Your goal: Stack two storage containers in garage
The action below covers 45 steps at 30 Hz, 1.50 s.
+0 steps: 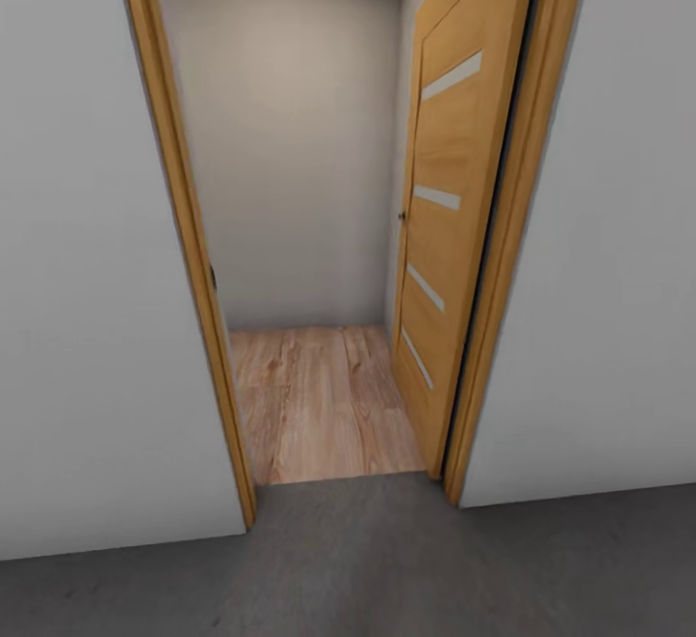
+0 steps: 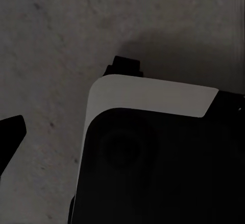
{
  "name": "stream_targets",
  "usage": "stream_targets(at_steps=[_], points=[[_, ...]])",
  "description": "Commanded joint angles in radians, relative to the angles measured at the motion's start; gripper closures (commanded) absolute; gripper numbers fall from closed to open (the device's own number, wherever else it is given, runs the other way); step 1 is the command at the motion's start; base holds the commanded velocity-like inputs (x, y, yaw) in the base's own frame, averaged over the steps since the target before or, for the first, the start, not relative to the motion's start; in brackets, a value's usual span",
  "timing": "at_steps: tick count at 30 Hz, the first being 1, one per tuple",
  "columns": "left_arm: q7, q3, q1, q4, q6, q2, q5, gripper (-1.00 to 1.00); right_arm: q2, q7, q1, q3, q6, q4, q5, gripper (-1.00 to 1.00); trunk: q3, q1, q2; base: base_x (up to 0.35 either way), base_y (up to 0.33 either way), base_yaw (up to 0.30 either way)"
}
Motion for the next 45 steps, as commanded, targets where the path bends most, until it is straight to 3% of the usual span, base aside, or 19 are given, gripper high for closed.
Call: stream_targets(at_steps=[1, 45], points=[[0.002, 0.000, -0.001, -0.001, 0.003, 0.000, 0.007, -1.00, 0.001, -0.001, -0.001, 0.009, -0.005, 0.003, -0.009, -1.00, -0.001, 0.000, 0.000, 0.248, 0.000, 0.000], [0.002, 0.000, -0.001, -0.002, 0.002, 0.002, 0.011, -1.00, -0.001, -0.004, -0.001, 0.009, -0.005, 0.003, -0.012, -1.00, -0.001, 0.000, 0.000, 0.245, -0.009, 0.000]])
